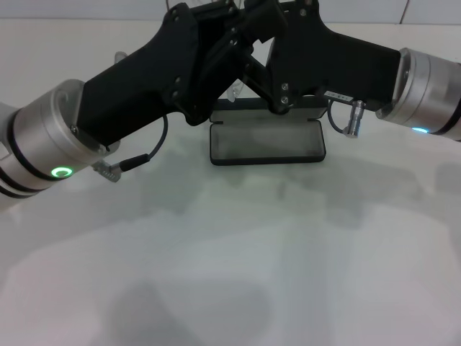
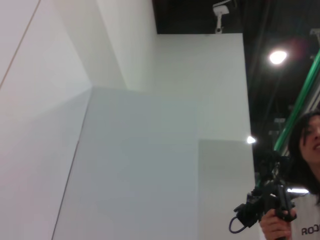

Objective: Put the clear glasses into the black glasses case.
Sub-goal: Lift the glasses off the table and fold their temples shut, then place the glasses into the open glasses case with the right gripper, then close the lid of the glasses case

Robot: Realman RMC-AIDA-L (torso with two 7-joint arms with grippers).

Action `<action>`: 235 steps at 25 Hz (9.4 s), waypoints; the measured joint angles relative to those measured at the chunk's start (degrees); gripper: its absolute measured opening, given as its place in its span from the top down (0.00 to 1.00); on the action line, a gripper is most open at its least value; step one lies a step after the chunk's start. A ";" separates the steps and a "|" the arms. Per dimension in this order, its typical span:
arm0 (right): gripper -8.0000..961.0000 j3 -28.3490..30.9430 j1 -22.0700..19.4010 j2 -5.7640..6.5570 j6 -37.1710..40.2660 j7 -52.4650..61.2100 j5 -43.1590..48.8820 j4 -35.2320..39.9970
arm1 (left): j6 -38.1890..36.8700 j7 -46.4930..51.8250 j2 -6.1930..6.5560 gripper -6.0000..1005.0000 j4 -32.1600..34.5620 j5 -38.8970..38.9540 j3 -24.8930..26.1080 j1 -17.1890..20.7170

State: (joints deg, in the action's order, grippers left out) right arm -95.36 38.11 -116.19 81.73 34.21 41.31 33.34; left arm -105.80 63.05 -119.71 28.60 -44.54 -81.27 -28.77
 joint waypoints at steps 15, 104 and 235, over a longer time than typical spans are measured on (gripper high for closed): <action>0.87 -1.57 0.05 0.00 -0.68 -0.75 -0.01 0.32 | 0.21 0.23 0.25 0.93 -0.86 -0.02 0.15 -0.11; 0.87 -28.35 0.63 0.00 -35.11 99.03 126.60 41.96 | -4.09 1.81 8.49 0.93 -2.24 -13.18 23.53 12.01; 0.66 39.47 -36.42 1.59 9.97 52.37 49.02 33.05 | 49.07 25.34 0.18 0.84 -0.74 -62.78 18.41 -22.18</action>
State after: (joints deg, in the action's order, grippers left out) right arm -55.89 1.69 -114.61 91.70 86.58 90.33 66.39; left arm -56.73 88.39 -119.53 27.86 -107.32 -62.86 -50.95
